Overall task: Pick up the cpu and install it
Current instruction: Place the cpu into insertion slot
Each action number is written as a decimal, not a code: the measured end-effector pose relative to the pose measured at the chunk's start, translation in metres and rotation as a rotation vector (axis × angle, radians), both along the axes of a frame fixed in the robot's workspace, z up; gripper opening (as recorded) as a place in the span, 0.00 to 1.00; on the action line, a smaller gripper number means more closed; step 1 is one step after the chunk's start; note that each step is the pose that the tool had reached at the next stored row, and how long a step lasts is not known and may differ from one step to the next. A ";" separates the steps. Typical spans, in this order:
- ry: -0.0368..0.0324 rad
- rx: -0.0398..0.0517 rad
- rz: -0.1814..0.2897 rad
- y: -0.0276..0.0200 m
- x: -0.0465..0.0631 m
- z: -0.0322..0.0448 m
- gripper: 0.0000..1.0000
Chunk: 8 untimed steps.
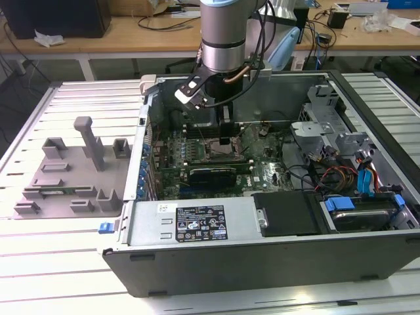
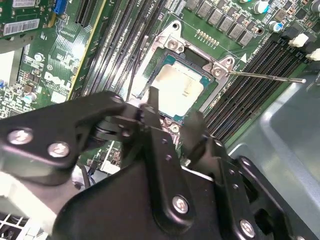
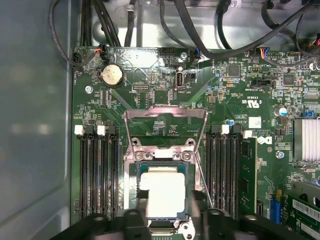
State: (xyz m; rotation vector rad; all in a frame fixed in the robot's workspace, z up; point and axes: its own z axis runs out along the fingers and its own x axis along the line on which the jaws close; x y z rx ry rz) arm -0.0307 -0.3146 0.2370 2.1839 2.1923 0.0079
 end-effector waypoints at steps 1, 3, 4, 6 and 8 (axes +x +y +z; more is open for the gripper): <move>-0.0001 -0.0002 0.000 0.0000 0.000 0.0000 0.40; 0.0000 -0.0006 0.000 0.0000 0.000 0.0000 0.28; 0.0000 -0.0010 0.000 0.0000 0.000 0.0000 0.22; 0.0000 -0.0016 0.000 0.0000 0.000 0.0000 0.11; 0.0000 -0.0019 0.000 0.0000 0.000 0.0000 0.11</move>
